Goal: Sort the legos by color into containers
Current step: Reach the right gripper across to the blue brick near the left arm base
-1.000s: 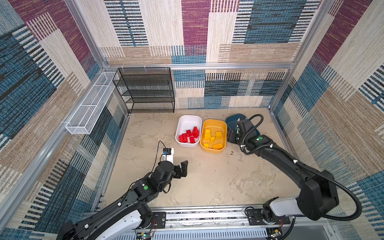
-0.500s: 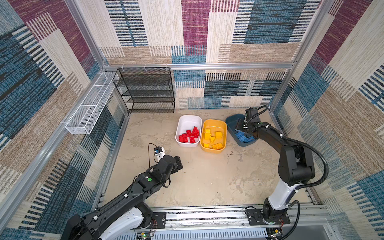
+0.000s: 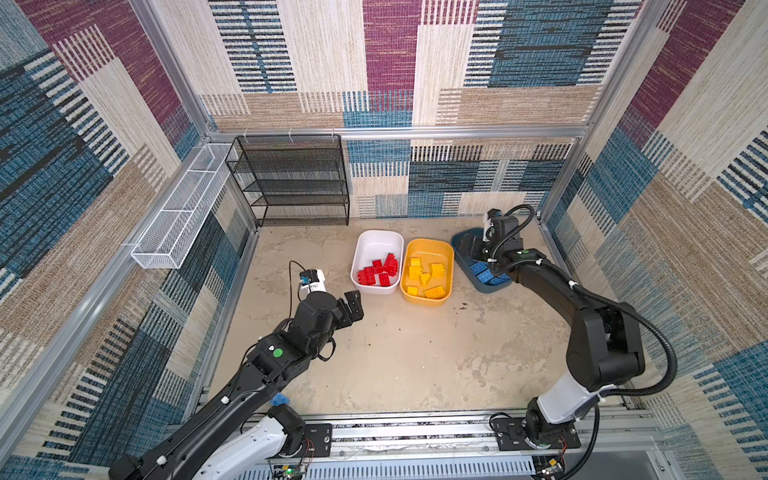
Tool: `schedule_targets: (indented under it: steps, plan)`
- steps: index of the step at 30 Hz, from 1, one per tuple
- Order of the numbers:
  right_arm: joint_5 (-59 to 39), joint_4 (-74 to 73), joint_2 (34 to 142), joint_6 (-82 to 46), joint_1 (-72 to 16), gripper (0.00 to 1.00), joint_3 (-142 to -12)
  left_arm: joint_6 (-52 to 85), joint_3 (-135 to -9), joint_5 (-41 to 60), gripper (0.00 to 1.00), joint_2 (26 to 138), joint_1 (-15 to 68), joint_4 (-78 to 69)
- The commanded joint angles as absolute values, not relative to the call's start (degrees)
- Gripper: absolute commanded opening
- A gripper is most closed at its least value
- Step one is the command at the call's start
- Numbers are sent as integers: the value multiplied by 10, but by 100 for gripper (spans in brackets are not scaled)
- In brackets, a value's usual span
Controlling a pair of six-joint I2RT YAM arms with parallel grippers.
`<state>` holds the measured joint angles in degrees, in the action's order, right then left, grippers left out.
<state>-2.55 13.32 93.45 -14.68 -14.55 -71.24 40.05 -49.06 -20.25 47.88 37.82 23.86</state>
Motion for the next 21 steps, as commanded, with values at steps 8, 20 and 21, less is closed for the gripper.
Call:
schedule_targets:
  steps: [8,20,21]
  plan:
    - [-76,78,1010,-88,-450,100,-796,259,-755,-114,99,540,374,266]
    - [-158,100,1311,-41,-674,100,-1077,220,-908,-71,99,579,374,310]
    - [-166,101,1332,-39,-683,100,-1099,219,-908,-71,99,573,374,311]
